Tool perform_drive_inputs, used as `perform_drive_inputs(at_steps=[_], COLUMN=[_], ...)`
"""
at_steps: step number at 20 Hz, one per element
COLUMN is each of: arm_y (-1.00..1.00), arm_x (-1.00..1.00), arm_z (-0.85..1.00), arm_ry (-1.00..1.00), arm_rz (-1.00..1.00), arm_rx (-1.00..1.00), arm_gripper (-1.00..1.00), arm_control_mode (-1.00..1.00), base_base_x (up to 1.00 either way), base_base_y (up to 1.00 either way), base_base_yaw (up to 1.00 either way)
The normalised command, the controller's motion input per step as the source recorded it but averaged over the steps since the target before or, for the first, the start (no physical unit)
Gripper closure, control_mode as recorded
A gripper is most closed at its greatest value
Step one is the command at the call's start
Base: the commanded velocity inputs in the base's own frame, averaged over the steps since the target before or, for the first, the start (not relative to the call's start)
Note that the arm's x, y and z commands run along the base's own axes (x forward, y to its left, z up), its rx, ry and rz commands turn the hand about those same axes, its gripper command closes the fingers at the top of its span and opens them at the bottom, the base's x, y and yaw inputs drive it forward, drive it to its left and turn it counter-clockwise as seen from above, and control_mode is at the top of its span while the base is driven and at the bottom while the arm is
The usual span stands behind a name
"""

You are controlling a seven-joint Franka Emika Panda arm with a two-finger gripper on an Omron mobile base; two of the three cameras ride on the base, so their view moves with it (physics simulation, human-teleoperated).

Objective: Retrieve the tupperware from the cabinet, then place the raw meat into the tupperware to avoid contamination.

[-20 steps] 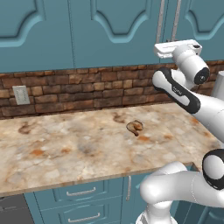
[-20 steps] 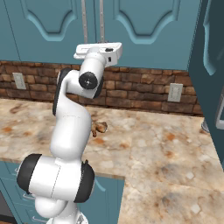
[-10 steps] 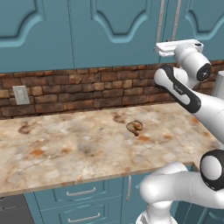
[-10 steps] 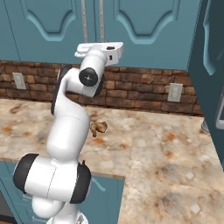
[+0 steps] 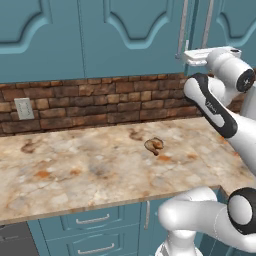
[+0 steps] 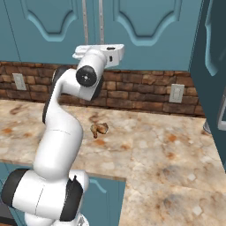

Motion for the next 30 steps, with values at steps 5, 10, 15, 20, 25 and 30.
perform_drive_inputs(at_steps=[5, 10, 15, 20, 25, 30], arm_y=[-0.07, -0.16, -0.35, -0.42, -0.42, -0.37], arm_x=[-0.53, -0.56, -0.67, -0.68, -0.62, -0.49], arm_z=[0.06, 0.05, 0.02, 0.01, 0.0, 0.0], arm_ry=[0.12, 0.11, 0.07, 0.02, 0.0, 0.0], arm_rz=[-0.01, -0.02, -0.01, 0.0, 0.0, 0.0], arm_rx=[0.0, 0.0, 0.0, 0.0, 0.0, 0.0], arm_gripper=[1.0, 1.0, 1.0, 1.0, 1.0, -1.0], arm_control_mode=[-1.0, -1.0, -1.0, -1.0, -1.0, -1.0], base_base_x=[0.0, 0.0, 0.0, 0.0, 0.0, 0.0], base_base_y=[0.0, 0.0, 0.0, 0.0, 0.0, 0.0], base_base_yaw=[0.0, 0.0, 0.0, 0.0, 0.0, 0.0])
